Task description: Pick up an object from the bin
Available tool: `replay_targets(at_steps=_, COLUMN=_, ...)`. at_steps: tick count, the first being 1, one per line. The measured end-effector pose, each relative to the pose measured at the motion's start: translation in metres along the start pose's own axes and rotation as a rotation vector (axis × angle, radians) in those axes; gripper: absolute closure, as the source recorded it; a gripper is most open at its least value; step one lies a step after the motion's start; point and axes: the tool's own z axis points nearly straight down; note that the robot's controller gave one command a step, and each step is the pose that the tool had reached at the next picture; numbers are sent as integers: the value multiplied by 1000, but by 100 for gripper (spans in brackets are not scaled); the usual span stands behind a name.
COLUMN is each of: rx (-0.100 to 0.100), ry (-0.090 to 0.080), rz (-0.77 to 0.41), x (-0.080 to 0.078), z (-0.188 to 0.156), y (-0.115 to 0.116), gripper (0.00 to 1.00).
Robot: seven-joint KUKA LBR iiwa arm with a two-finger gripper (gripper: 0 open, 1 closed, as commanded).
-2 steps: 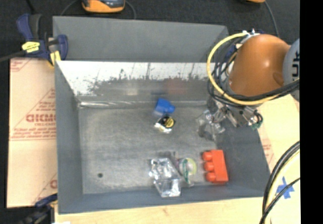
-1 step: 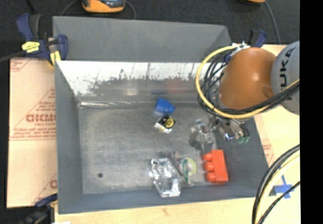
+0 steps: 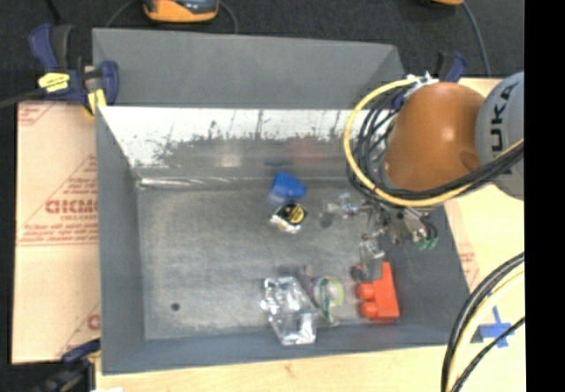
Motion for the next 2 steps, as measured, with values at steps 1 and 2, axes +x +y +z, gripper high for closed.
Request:
replay_targets(at_steps=1, rx=-2, ry=3, rz=-71, x=51, z=93, y=-17, gripper=0)
replay_targets(at_steps=2, rx=3, ry=-7, rz=-445, x=20, z=89, y=32, gripper=0)
